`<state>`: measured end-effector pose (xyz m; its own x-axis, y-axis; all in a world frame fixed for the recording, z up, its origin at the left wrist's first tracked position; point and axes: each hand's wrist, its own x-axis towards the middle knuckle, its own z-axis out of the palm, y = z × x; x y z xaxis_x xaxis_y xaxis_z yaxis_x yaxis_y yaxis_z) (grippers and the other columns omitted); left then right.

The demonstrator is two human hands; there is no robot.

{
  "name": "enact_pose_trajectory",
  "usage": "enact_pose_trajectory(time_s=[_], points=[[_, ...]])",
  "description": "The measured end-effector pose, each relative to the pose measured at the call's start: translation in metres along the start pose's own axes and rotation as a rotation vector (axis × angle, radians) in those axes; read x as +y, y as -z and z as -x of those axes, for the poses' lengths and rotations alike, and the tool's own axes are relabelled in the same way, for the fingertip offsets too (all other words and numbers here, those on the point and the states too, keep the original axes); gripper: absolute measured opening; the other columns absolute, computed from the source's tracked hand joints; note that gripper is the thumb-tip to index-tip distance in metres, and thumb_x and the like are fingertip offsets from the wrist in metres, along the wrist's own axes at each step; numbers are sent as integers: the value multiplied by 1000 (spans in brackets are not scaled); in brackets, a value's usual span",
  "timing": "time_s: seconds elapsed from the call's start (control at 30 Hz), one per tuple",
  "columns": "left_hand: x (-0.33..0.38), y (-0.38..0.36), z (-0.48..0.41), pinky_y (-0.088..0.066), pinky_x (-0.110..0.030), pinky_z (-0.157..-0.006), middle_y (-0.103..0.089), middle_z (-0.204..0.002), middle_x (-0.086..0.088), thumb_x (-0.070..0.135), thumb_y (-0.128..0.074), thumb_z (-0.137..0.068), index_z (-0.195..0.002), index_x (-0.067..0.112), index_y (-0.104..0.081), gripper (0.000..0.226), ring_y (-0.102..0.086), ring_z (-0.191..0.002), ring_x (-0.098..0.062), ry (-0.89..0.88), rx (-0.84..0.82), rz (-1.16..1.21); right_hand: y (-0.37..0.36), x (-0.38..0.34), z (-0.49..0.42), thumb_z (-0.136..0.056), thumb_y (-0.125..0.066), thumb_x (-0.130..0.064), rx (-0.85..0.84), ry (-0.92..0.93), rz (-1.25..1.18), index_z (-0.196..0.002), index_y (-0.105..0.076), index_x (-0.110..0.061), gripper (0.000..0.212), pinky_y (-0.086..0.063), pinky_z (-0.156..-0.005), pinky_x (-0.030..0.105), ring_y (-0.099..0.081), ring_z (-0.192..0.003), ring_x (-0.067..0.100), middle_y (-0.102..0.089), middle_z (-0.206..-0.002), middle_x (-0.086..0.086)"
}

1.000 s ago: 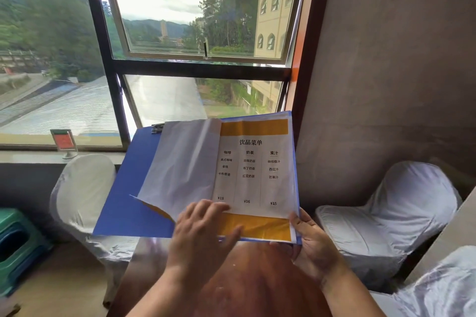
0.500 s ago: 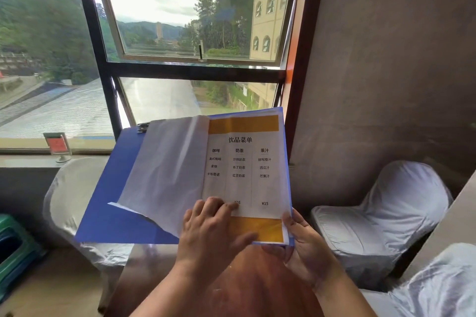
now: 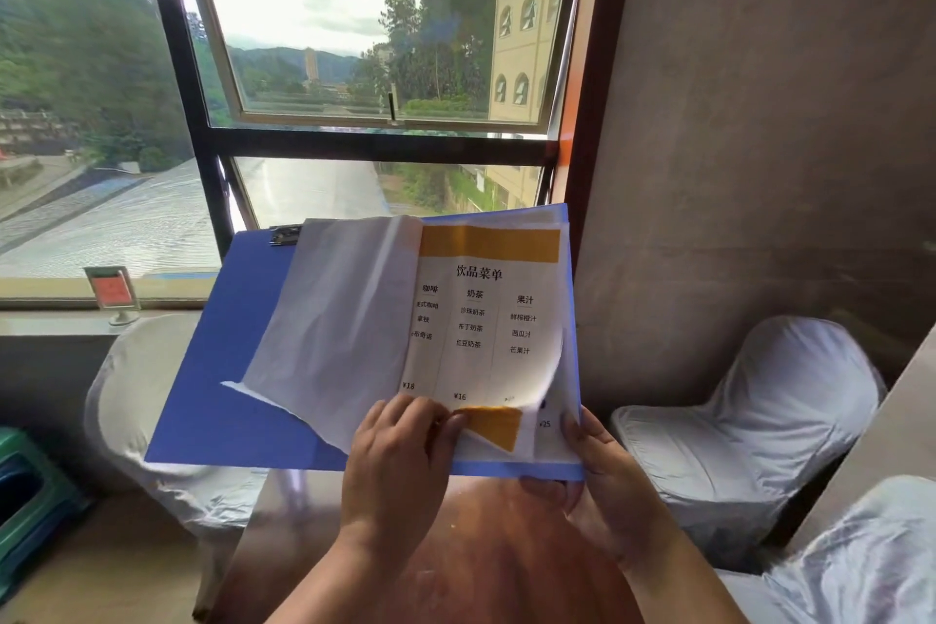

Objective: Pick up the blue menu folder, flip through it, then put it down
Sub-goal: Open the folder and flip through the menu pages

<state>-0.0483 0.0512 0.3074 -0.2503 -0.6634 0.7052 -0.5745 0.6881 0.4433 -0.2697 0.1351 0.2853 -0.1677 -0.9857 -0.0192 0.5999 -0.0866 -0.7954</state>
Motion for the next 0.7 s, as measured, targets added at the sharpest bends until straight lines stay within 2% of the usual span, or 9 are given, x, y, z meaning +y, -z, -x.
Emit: enact_pose_trajectory(time_s=[0.1,0.2,0.27,0.33,0.43,0.47,0.53,0.63,0.7], points=[[2,6,-2,-44,-23,-70,-66,-81,12,48,-60,-95,-80,22,-72,32,-58,-77,-14,31,-38,109,0,-4,3,-71,-99,-38,13,3,34,-131,-72,-10,71,-67,-69,52,-76,-104,43,-76,-120,24],[7,8,-3,-52,-31,-64,-68,-79,12,44,-64,-95,-82,23,-78,28,-60,-73,-13,21,-97,148,-3,-4,4,-77,-95,-35,7,-4,32,-131,-72,-14,63,-68,-70,53,-76,-106,44,-77,-123,22],[7,9,-3,-52,-34,-61,-67,-76,13,43,-65,-95,-81,24,-78,27,-58,-70,-12,31,-109,163,-1,-1,5,-91,-79,-24,20,9,19,-132,-72,-13,43,-68,-67,52,-78,-101,43,-78,-119,21],[5,11,-3,-45,-26,-59,-63,-69,14,38,-68,-96,-76,24,-74,25,-55,-66,-9,63,-101,175,5,1,5,-102,-61,-15,51,10,-6,-134,-70,-12,33,-68,-64,51,-78,-96,42,-79,-116,20],[-4,14,-1,-41,-17,-57,-60,-58,14,33,-67,-99,-74,27,-65,26,-56,-59,-4,263,-2,263,12,2,6,-110,-50,-12,74,13,-25,-135,-69,-13,31,-68,-66,50,-78,-98,43,-78,-119,21],[-8,15,0,-42,-20,-56,-61,-57,13,35,-64,-100,-76,29,-63,25,-57,-55,-7,366,50,312,13,1,7,-112,-48,-13,86,15,-29,-135,-70,-14,32,-68,-67,50,-78,-99,43,-78,-120,21],[-14,20,3,-47,-38,-57,-58,-54,5,42,-54,-99,-80,29,-61,24,-57,-55,-23,572,163,441,17,-1,8,-112,-47,-15,109,29,-32,-133,-72,-15,32,-68,-71,54,-78,-101,43,-78,-121,21],[-24,30,7,-58,-47,-57,-59,-67,-8,61,-43,-97,-88,15,-57,49,-58,-59,-30,756,271,694,18,-5,10,-105,-55,-15,120,43,-27,-129,-75,-16,31,-68,-70,56,-79,-96,41,-80,-119,20],[-29,33,9,-60,-36,-49,-64,-64,-8,71,-50,-93,-96,3,-52,68,-65,-52,-27,751,263,789,20,-6,9,-95,-63,-15,118,50,-17,-128,-76,-18,35,-69,-66,54,-79,-93,39,-80,-117,18]])
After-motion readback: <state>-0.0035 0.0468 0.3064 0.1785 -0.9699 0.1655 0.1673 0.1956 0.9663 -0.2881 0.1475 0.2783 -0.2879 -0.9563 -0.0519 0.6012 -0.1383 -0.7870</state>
